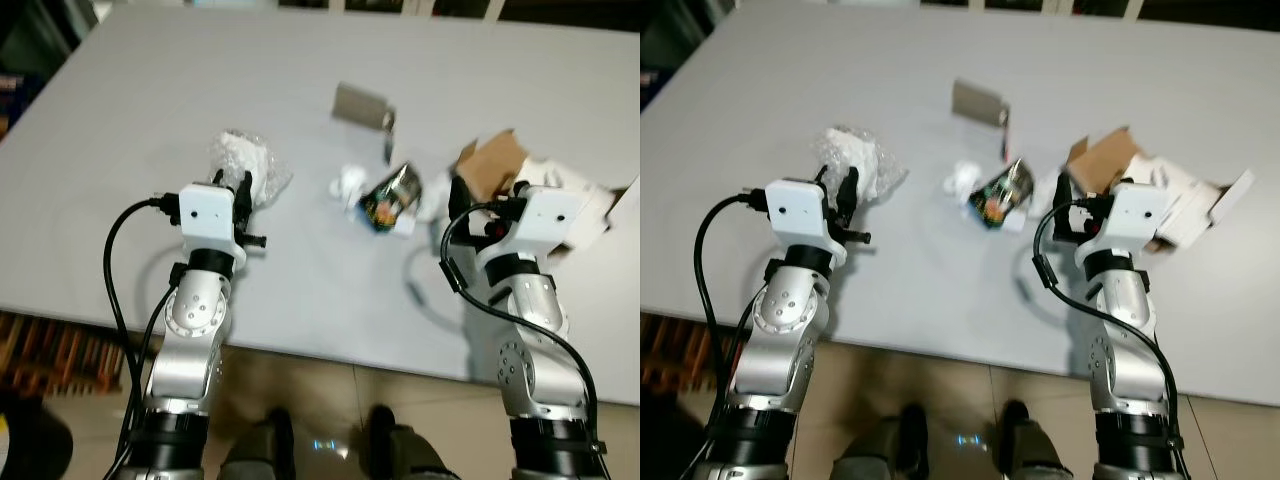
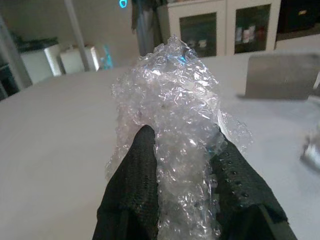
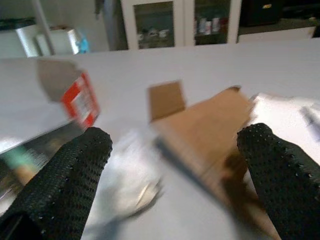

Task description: Picking trash to rubbish bin

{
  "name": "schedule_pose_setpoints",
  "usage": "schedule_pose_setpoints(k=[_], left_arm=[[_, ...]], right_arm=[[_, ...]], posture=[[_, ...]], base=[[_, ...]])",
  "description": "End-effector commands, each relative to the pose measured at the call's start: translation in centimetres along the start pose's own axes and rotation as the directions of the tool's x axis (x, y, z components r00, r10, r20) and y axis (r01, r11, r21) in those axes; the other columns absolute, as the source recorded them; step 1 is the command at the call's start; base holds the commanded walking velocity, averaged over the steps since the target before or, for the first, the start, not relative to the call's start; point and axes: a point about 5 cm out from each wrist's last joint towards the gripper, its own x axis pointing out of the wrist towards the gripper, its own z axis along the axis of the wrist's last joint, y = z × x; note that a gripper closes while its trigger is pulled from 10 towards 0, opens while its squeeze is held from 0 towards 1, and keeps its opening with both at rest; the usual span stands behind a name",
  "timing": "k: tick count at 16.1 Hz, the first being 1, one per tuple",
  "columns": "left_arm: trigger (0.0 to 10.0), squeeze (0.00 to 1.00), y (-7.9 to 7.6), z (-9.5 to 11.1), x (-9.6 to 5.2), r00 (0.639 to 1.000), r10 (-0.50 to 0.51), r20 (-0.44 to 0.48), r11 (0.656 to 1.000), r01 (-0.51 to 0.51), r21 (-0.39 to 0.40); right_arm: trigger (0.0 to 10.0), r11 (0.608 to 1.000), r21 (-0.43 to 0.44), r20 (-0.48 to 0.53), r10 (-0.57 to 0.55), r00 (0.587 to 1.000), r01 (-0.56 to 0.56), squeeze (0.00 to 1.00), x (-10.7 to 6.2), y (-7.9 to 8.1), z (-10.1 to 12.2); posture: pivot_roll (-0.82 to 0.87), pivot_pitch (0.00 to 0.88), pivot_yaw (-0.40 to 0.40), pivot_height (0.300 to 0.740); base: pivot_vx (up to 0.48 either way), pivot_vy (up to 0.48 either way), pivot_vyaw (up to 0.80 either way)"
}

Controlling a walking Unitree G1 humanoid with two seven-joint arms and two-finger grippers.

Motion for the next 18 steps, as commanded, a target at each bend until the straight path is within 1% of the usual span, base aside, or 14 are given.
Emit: schedule_pose_setpoints(k=[1,18], left_arm=[[10.0,0.0,0.04,-0.29,-0.34,1.0,-0.002,-0.018,1.0,0.002,-0.001],[10.0,0.0,-0.15,-0.32,-0.11,1.0,-0.003,-0.022,1.0,0.003,0.003]], right_arm=[[10.0,1.0,0.011,0.004,-0.004,1.0,0.004,0.0,-0.32,0.03,-0.01],[10.0,1.0,0.01,-0.013,0.011,1.0,-0.011,0.0,-0.21,0.4,-0.27]], posture=[[0.0,0.247,0.048,0.74],[0.0,0.242,0.046,0.74]], base=[[-0.319,0.0,0.0],[-0.296,0.0,0.0]])
